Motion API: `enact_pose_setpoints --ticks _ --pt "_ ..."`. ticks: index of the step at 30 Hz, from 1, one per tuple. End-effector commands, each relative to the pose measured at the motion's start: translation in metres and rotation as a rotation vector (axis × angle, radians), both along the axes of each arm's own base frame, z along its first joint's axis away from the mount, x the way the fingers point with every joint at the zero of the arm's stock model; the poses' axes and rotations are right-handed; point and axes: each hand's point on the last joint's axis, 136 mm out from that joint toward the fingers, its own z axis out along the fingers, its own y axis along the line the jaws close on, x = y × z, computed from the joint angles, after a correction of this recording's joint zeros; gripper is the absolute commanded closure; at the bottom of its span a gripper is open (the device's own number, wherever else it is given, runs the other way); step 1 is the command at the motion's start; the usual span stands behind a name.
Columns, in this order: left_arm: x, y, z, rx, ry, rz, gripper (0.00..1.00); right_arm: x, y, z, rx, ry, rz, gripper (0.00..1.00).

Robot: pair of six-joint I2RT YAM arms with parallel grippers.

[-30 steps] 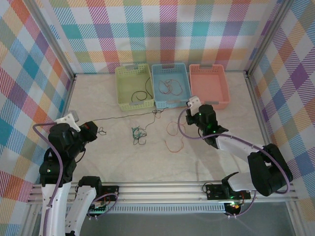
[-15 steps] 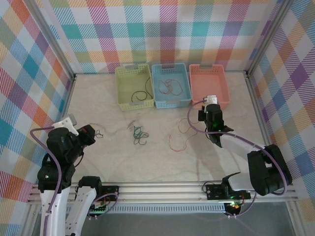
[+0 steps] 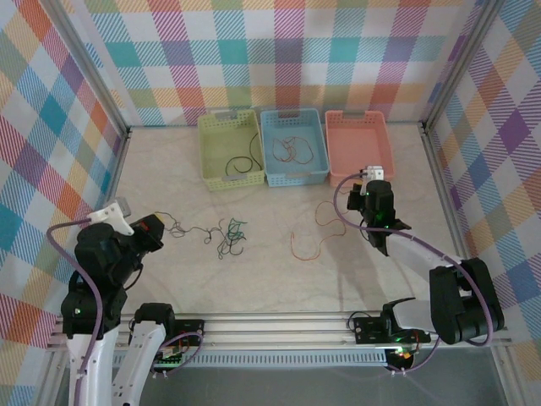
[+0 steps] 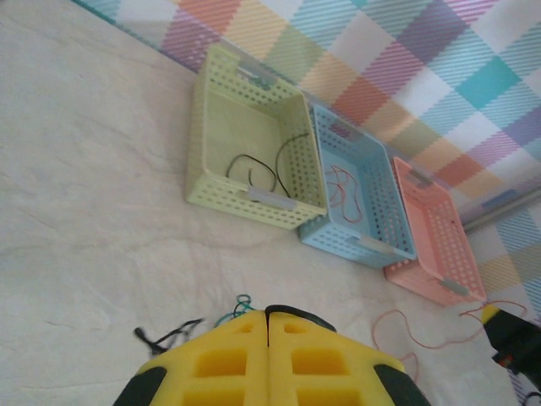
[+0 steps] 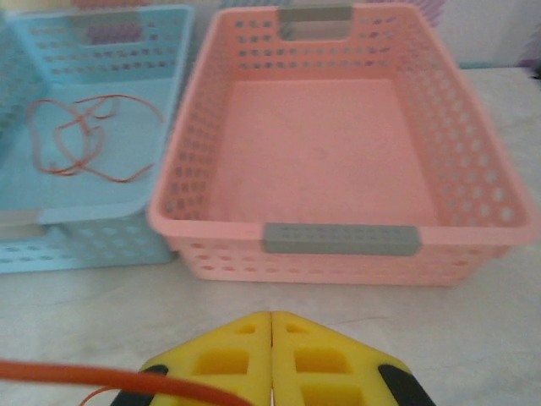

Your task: Untangle the cables

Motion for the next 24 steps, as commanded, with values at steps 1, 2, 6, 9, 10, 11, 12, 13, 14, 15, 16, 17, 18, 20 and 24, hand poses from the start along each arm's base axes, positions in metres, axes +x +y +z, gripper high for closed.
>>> enact_pose_setpoints --ticks 1,2,6,9,10,11,12,13,14,15,16,17,18,20,24 --pt "0.01 -0.019 -0.002 -0.069 0.0 -0.088 1.0 -0.003 0.038 0.043 0.104 -0.072 0.199 1.0" --pt "0.012 -0.021 -0.003 -0.084 0.004 -0.097 1.0 -0.006 0.046 0.049 0.128 -0.068 0.241 1.0" --pt "0.02 -0.029 -0.014 -0.142 0.021 -0.126 1.0 -0.02 0.068 0.072 0.178 -0.069 0.352 1.0" --pt "0.032 -0.038 -0.028 -0.205 0.055 -0.155 1.0 -0.028 0.079 0.1 0.2 -0.092 0.405 1.0" --pt "0.035 -0.039 -0.033 -0.216 0.069 -0.157 1.0 -0.029 0.081 0.114 0.204 -0.113 0.42 1.0" --pt "0.038 -0.04 -0.038 -0.224 0.083 -0.154 1.0 -0.03 0.084 0.133 0.209 -0.145 0.437 1.0" --pt "0.041 -0.04 -0.042 -0.229 0.092 -0.151 1.0 -0.031 0.086 0.153 0.217 -0.175 0.453 1.0" --pt "0.042 -0.039 -0.044 -0.229 0.097 -0.148 1.0 -0.032 0.088 0.167 0.226 -0.191 0.461 1.0" --pt "0.044 -0.039 -0.046 -0.228 0.101 -0.148 1.0 -0.033 0.09 0.188 0.236 -0.211 0.471 1.0" --pt "0.045 -0.04 -0.047 -0.229 0.104 -0.148 1.0 -0.033 0.09 0.204 0.236 -0.214 0.473 1.0" --pt "0.046 -0.039 -0.048 -0.228 0.108 -0.146 1.0 -0.033 0.089 0.212 0.231 -0.197 0.463 1.0" --pt "0.046 -0.039 -0.048 -0.227 0.106 -0.146 1.0 -0.032 0.086 0.217 0.225 -0.163 0.439 1.0" --pt "0.046 -0.039 -0.05 -0.224 0.109 -0.146 1.0 -0.032 0.083 0.214 0.224 -0.116 0.417 1.0" --pt "0.045 -0.038 -0.05 -0.214 0.106 -0.143 1.0 -0.036 0.08 0.197 0.229 -0.024 0.387 1.0" --pt "0.046 -0.038 -0.052 -0.201 0.113 -0.146 1.0 -0.049 0.07 0.132 0.281 0.203 0.29 1.0"
